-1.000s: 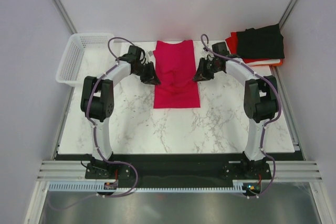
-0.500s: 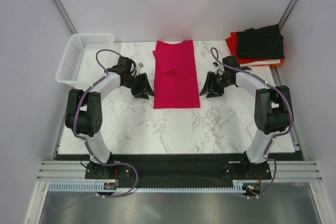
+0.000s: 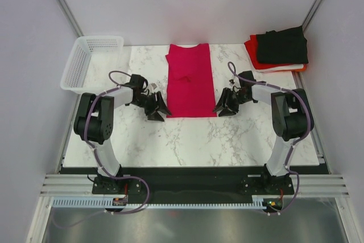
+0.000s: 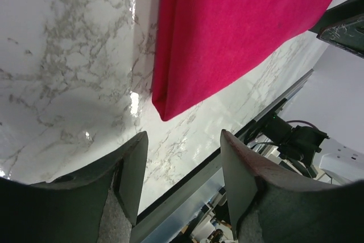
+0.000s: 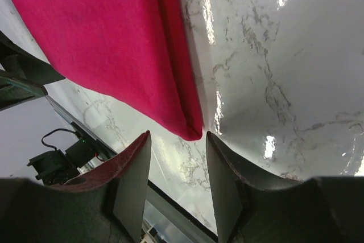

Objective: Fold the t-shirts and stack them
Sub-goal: Fold the tshirt

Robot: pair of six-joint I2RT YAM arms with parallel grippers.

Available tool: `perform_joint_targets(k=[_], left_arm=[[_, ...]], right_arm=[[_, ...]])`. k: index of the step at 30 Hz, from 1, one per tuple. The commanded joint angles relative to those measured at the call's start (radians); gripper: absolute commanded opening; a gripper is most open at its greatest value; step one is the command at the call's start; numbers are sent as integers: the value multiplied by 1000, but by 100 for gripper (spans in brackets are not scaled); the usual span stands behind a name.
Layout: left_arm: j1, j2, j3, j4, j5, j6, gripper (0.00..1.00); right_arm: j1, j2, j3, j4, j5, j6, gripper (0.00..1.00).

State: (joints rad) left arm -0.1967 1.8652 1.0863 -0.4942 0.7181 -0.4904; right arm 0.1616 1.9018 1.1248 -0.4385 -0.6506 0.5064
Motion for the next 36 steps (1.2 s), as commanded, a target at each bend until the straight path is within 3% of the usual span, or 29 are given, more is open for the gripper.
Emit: perform_joint_targets(k=[1,21,24,27,30,31,33,36], left_arm=[[5,29,29,42,37,-36,60],[2,123,75,49,32,-33,48],[0,129,78,54,35,-36,39],[0,137,92,60,47,-37,30],[0,140,98,71,57,-40,13],[0,135,98,71,53,-43,2],[0,127,98,71,55,-42,2],[0,91,93,63,61,-34,2]], right_arm=[[0,16,18,34,-32,23,51],[3,80,17,20,-46,26,49],[6,89,18,21,-43,23,46],[7,92,30,21,-47,23,41],[6,94,35,34,-53,18,29],[7,91,33,44,-60,18,14],[7,83,29,47,-60,21,0],[6,48,15,47,-75,20,0]])
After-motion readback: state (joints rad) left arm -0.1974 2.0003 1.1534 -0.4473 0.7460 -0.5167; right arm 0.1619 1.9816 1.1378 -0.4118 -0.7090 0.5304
